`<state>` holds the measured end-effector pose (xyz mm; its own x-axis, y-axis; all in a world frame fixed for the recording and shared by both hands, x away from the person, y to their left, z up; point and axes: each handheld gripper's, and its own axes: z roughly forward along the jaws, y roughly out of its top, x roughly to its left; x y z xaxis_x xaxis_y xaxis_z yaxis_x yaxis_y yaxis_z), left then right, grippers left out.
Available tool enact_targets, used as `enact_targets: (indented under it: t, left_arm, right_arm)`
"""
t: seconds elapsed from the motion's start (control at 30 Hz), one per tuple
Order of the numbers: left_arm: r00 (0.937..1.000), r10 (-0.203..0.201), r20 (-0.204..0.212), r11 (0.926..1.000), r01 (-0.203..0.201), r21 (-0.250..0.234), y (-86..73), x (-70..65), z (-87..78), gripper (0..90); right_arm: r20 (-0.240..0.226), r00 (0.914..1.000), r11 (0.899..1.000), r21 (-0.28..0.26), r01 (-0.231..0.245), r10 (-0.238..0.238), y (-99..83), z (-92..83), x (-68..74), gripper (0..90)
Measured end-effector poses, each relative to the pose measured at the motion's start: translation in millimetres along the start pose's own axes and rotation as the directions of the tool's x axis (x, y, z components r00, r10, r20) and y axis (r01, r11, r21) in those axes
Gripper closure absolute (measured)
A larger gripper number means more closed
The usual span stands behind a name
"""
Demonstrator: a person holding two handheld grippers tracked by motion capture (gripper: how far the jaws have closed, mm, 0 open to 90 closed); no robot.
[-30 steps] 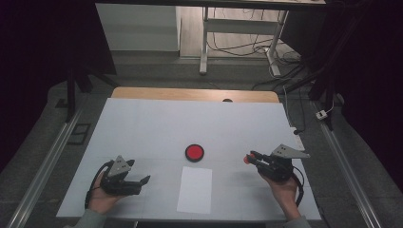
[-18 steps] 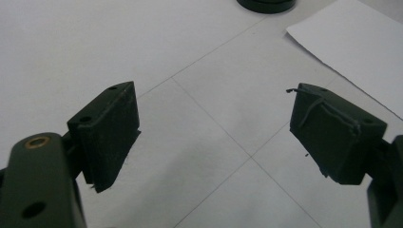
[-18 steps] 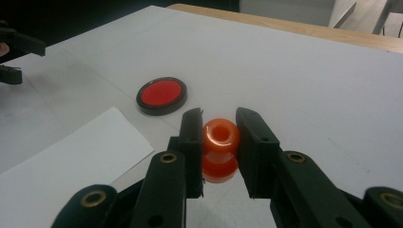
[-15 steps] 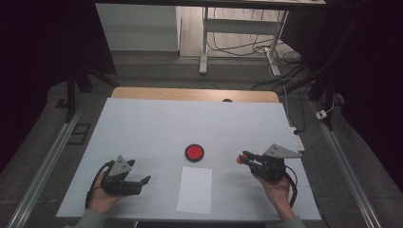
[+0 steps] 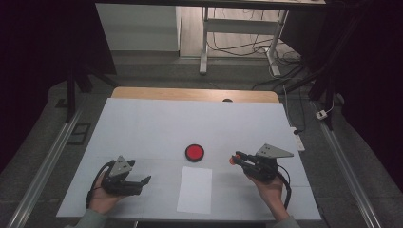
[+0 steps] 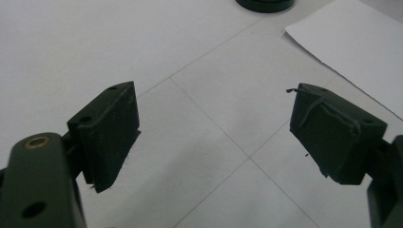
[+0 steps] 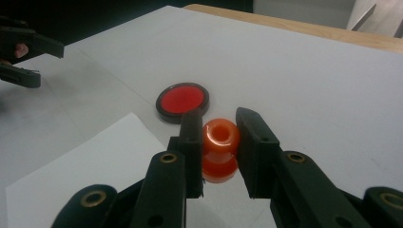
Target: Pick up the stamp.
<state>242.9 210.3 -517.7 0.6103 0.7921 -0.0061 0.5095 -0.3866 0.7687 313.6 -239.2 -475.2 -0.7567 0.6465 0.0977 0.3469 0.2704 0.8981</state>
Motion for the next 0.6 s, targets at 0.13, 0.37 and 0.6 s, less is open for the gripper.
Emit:
enact_targets:
  t: [0.13, 0.37, 0.6]
  left_arm:
    - [1.0000, 0.000, -0.001, 1.0000, 0.000, 0.000, -0.1, 0.0, 0.1, 17.3]
    - [1.0000, 0.002, -0.001, 1.0000, -0.002, 0.000, -0.2, -0.2, -0.1, 17.3]
    - [1.0000, 0.002, 0.000, 1.0000, -0.002, 0.001, -0.3, -0.2, 0.0, 17.2]
  right_arm:
    - [-0.012, 0.9999, 1.000, 0.004, 0.008, -0.008, 1.4, 4.6, 4.8, 71.9]
    - [-0.030, 0.9994, 1.000, 0.007, 0.019, -0.018, 3.5, 9.7, 10.7, 72.0]
    - [-0.045, 0.9986, 1.000, 0.004, 0.027, -0.027, 6.4, 13.5, 16.5, 71.9]
